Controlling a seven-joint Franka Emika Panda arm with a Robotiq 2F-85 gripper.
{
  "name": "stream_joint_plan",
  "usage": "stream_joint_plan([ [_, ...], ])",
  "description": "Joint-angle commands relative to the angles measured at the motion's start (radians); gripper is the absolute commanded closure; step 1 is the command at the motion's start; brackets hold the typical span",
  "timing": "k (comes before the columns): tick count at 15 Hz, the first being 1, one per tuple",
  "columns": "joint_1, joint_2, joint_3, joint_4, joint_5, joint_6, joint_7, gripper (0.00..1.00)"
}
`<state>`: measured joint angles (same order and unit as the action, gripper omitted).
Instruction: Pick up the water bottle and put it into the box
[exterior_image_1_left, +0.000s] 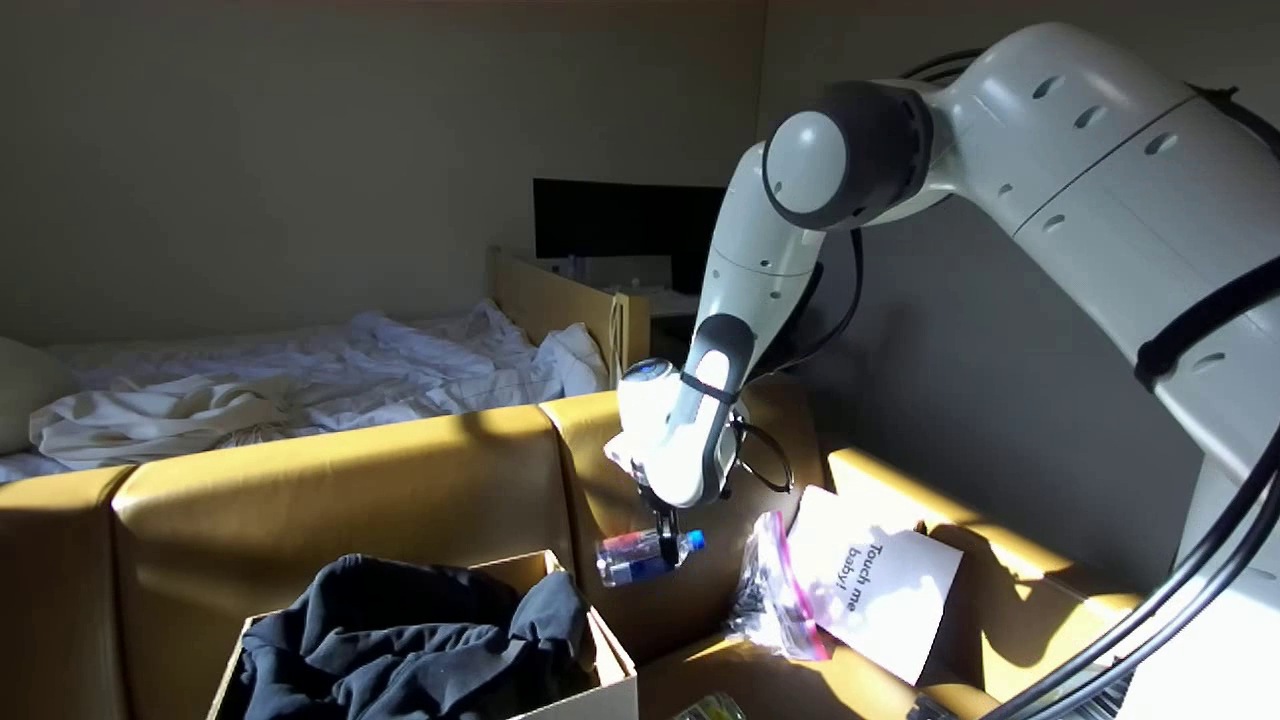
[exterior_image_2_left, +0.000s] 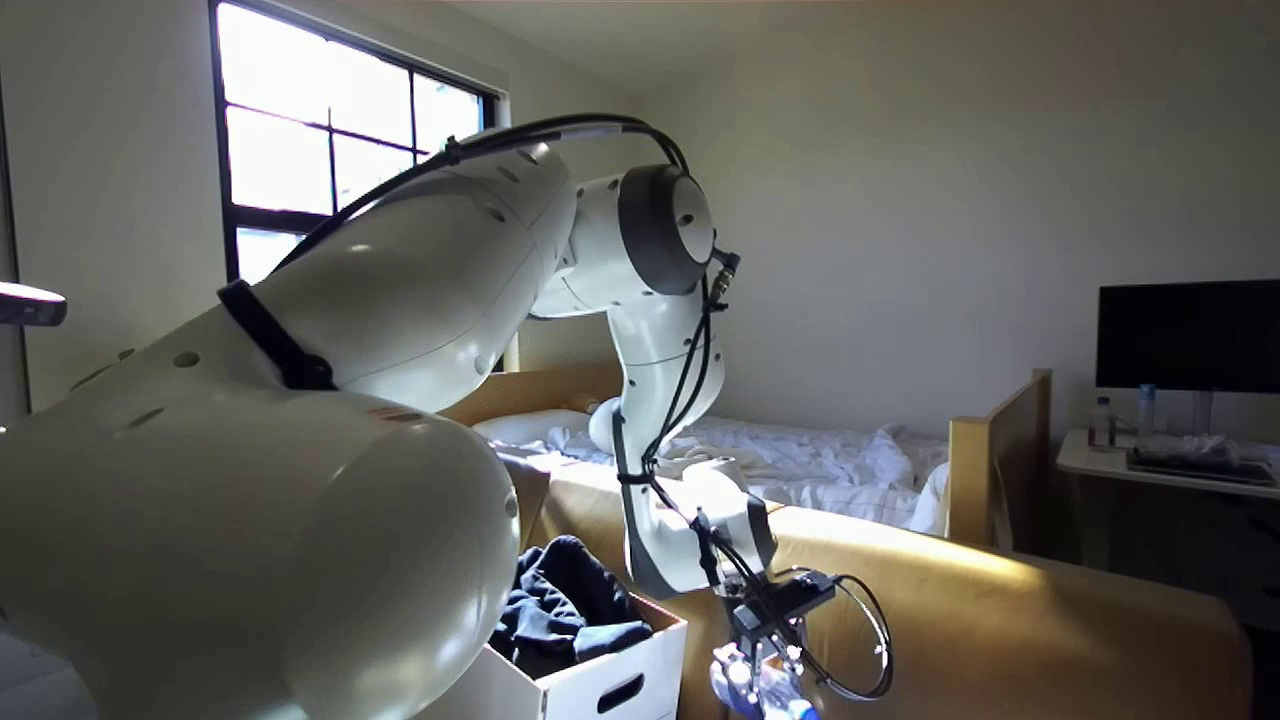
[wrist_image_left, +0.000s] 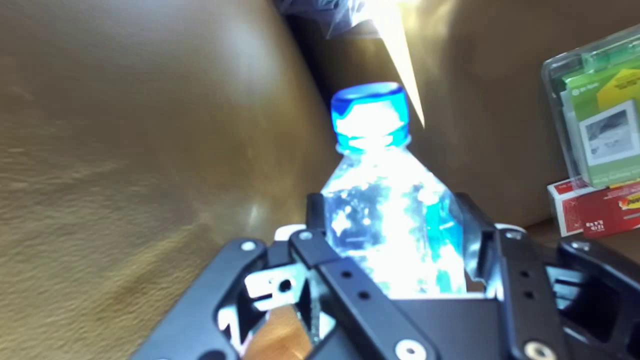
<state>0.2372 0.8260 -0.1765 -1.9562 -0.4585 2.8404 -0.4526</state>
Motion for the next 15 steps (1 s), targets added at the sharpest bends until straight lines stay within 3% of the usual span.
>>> stream_joint_plan([
  [1,0.03,-0.234,-0.017,-0.123,-0.026,-0.171,0.133,0.63],
  [6,-0.05,-0.471,0.041,-0.209,-0.021,-0.302,0.153,0.63],
  [9,-0.128,-0.522,0.147,-0.242,0.053,-0.301,0.019,0.63],
  [11,-0.175,-0.504,0.229,-0.258,0.126,-0.25,-0.092,0.63],
  [15,-0.221,-0.324,0.356,-0.204,0.211,-0.149,-0.252,0.63],
])
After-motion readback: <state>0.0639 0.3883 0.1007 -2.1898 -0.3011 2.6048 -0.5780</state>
